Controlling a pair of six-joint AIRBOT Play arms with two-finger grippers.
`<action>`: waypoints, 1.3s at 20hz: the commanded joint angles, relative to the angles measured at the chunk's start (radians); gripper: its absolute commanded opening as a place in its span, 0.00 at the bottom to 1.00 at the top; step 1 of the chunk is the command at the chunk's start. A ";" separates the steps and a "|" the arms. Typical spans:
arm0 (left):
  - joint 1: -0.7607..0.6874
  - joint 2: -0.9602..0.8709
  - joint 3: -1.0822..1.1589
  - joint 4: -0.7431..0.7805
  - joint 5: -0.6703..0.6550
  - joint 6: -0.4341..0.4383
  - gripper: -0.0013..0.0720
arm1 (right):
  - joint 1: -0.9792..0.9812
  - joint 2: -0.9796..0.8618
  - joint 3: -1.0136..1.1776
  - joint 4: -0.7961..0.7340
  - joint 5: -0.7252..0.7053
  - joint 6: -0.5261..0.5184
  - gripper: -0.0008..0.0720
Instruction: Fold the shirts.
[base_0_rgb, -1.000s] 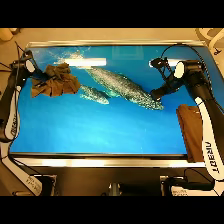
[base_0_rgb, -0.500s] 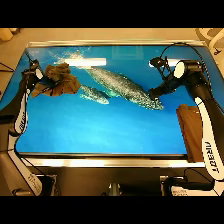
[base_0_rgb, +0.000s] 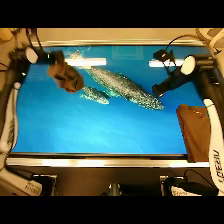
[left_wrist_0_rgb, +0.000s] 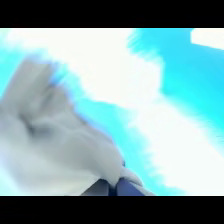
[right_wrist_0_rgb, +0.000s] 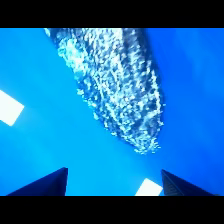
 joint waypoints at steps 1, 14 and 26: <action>-0.185 0.299 0.001 -0.002 0.103 0.118 0.05 | -0.001 0.159 0.085 -0.104 -0.037 -0.011 0.84; -0.678 0.475 -0.558 -0.002 -0.133 -0.044 0.05 | -0.001 0.551 0.035 -0.214 0.392 -0.011 0.84; -0.698 0.468 -0.937 -0.017 -0.327 0.076 0.05 | -0.001 0.139 -0.668 0.376 -0.084 -0.138 0.91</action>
